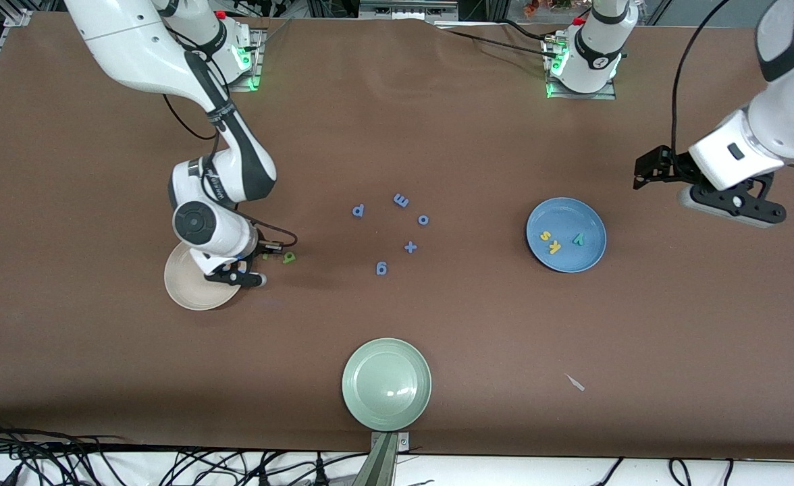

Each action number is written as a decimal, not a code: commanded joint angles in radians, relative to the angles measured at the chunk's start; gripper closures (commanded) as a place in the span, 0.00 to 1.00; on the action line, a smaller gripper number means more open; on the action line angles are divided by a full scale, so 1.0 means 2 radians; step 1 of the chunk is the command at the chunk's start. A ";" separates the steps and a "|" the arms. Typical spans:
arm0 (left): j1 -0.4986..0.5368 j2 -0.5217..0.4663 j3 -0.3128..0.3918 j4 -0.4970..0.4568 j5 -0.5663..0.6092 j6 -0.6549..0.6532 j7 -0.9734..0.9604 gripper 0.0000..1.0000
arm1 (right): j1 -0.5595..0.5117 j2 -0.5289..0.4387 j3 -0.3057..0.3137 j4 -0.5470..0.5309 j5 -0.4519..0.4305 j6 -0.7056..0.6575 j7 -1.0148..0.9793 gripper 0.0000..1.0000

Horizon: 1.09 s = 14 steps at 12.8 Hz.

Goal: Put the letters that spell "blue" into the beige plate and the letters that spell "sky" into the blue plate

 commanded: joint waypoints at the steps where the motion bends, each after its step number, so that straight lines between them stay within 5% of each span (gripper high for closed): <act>1: -0.014 -0.040 0.029 -0.049 -0.010 0.027 0.028 0.00 | -0.002 -0.005 -0.018 0.033 -0.035 -0.045 -0.059 0.89; 3: -0.015 -0.033 0.031 -0.026 0.013 0.005 0.032 0.00 | -0.007 -0.003 -0.027 0.030 -0.039 -0.044 -0.087 0.85; 6: -0.034 0.018 0.064 0.062 0.014 -0.060 0.034 0.00 | -0.042 0.004 -0.027 0.027 -0.036 -0.037 -0.130 0.41; 7: -0.032 0.022 0.064 0.067 0.014 -0.062 0.037 0.00 | -0.048 0.006 -0.026 0.027 -0.034 -0.037 -0.130 0.35; 14: -0.037 -0.026 0.064 0.002 0.037 -0.005 0.018 0.00 | 0.005 0.008 0.013 0.032 -0.025 -0.031 0.059 0.35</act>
